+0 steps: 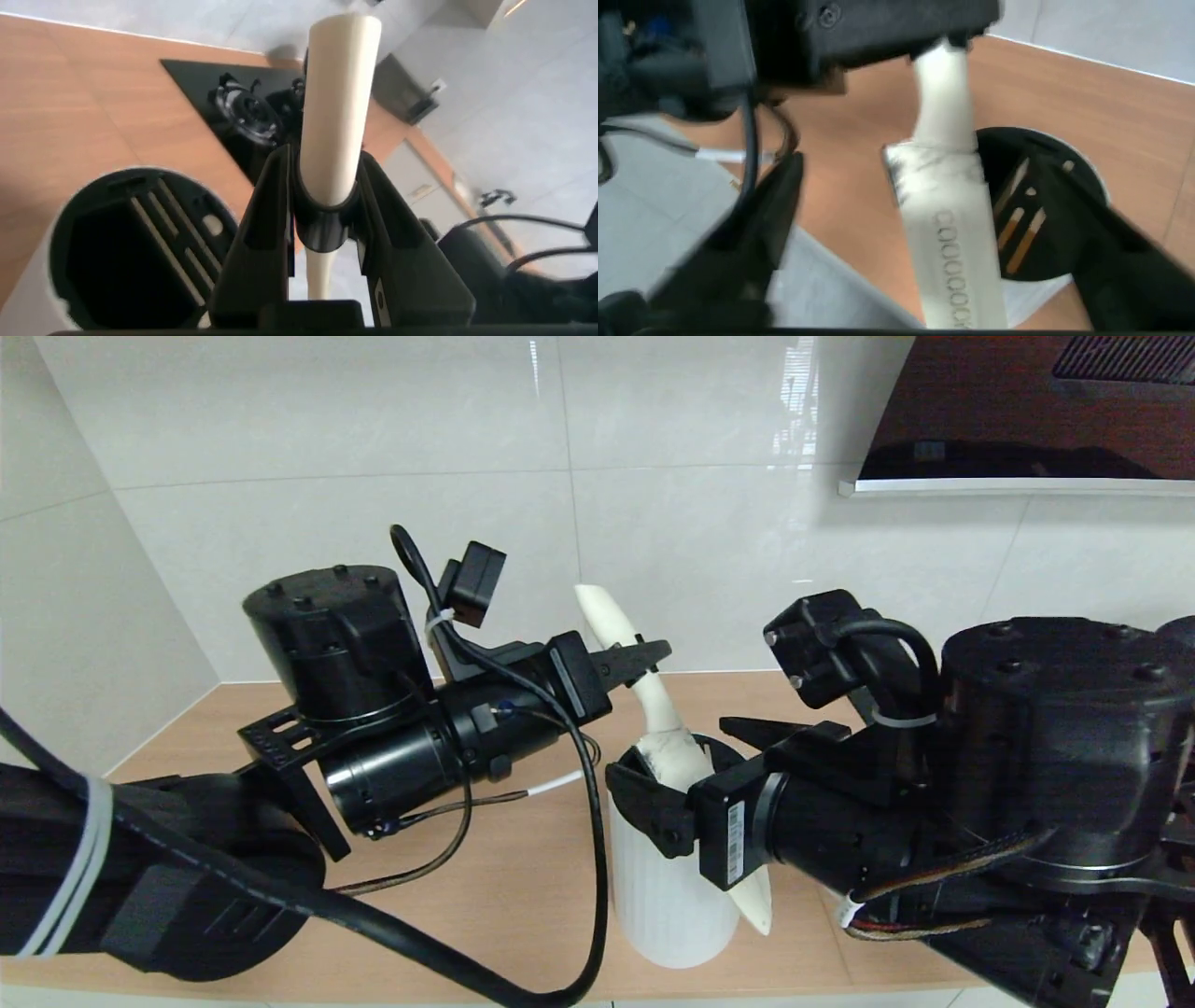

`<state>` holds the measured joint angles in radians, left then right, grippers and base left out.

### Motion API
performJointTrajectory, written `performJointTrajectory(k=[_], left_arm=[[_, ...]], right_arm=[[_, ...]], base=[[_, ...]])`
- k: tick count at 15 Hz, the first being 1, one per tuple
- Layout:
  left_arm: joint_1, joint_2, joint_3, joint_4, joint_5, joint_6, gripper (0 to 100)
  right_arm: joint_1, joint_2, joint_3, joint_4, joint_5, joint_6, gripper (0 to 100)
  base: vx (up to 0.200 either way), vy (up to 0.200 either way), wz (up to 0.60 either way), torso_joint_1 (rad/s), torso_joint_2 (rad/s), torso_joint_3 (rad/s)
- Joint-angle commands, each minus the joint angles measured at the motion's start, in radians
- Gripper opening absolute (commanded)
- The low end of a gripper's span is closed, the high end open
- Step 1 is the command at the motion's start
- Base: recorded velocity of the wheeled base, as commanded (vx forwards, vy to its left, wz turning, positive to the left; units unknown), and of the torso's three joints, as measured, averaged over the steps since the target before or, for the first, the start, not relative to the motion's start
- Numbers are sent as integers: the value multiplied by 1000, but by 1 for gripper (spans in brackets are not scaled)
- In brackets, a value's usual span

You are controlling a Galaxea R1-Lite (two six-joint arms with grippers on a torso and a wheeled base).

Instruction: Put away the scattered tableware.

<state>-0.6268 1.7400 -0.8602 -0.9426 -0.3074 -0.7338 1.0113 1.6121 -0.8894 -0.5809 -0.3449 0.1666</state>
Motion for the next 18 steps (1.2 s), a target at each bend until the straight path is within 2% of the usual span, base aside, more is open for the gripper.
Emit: performJointTrajectory(k=[1, 4, 5, 6, 7, 8, 9, 10, 11, 13, 16, 18], left_arm=[[38, -73, -6, -2, -5, -6, 0], [84, -158, -22, -4, -5, 7, 0], [91, -191, -20, -4, -5, 27, 0], [95, -212, -17, -4, -5, 70, 0], [95, -229, -8, -2, -5, 136, 0], [95, -240, 1, -1, -5, 226, 0], [95, -240, -2, -1, -5, 277, 0], [95, -235, -13, -1, -5, 412, 0], [93, -235, 7, -1, -5, 453, 0], [64, -218, 33, -2, -5, 495, 0], [27, -151, 35, -7, 5, 603, 0], [6, -139, 46, -7, 21, 613, 0]], right_arm=[[-51, -63, 1, -2, 1, -4, 100], [-138, -150, 1, 4, 6, -30, 100], [-161, -169, 3, 4, 6, -41, 100], [-181, -176, 3, 4, 6, -45, 100], [-194, -178, 4, 6, 4, -48, 100], [-203, -178, 6, 6, 4, -48, 100], [-209, -178, 4, 6, 6, -48, 100], [-227, -167, 6, 7, 6, -48, 100], [-230, -159, 10, 7, 4, -48, 100], [-240, -155, 13, 6, 6, -48, 100], [-241, -156, 18, 6, 4, -48, 100], [-241, -159, 23, 6, 3, -50, 100]], base=[[0, 0, 0, 0, 0, 0], [0, 0, 0, 0, 0, 0], [0, 0, 0, 0, 0, 0], [0, 0, 0, 0, 0, 0], [0, 0, 0, 0, 0, 0], [0, 0, 0, 0, 0, 0], [0, 0, 0, 0, 0, 0], [0, 0, 0, 0, 0, 0], [0, 0, 0, 0, 0, 0], [0, 0, 0, 0, 0, 0], [0, 0, 0, 0, 0, 0], [0, 0, 0, 0, 0, 0]])
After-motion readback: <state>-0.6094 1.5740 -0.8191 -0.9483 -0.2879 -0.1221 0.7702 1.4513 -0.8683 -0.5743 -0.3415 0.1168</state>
